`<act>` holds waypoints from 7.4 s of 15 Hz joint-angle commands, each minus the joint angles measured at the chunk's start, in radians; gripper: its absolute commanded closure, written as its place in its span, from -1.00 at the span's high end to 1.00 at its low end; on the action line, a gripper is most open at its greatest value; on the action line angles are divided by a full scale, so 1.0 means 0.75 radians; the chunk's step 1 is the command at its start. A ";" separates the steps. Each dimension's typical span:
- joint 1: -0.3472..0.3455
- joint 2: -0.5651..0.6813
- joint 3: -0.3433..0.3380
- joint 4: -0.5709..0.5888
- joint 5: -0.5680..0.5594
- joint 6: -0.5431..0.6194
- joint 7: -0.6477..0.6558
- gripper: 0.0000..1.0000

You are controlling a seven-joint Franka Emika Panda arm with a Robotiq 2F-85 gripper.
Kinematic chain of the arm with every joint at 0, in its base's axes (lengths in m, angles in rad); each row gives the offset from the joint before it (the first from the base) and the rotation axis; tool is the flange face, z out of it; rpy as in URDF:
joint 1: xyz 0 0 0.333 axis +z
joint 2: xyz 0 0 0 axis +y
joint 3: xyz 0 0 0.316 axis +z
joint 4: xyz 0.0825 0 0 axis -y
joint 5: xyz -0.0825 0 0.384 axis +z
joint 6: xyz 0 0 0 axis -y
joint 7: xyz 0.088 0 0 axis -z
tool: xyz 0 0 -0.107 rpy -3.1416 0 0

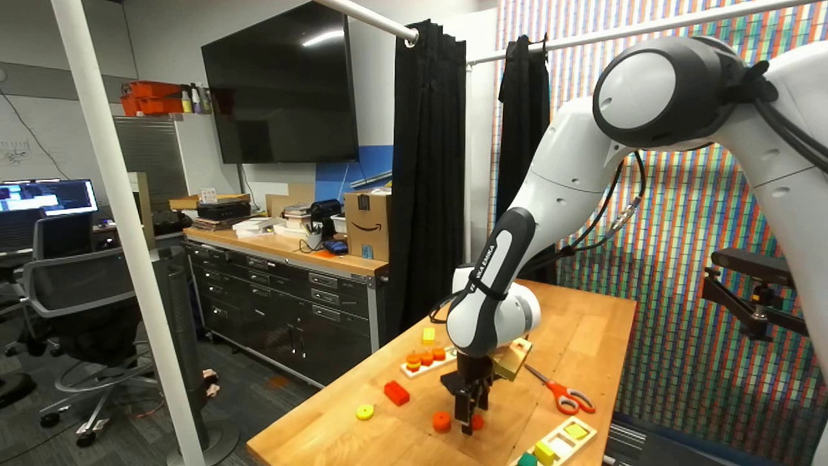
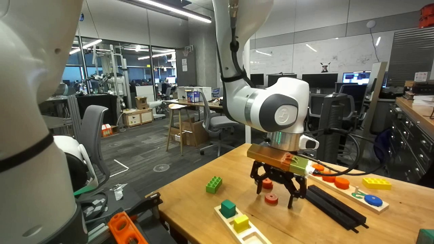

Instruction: Put the yellow block on the middle compartment of the wooden tray and then put an orange block on the first rod of the wooden rack

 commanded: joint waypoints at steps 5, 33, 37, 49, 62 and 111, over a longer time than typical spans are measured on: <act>-0.029 0.016 0.025 0.039 0.023 0.003 -0.054 0.03; 0.373 -0.193 -0.258 0.095 -0.116 0.050 0.806 -0.54; 0.384 -0.152 -0.284 0.198 -0.114 0.014 0.877 -0.54; 0.367 0.115 -0.308 0.627 -0.077 -0.187 0.937 -0.54; 0.331 0.331 -0.295 0.971 -0.063 -0.403 0.918 -0.54; 0.421 -0.982 -0.166 -0.219 -0.285 -0.509 0.991 1.00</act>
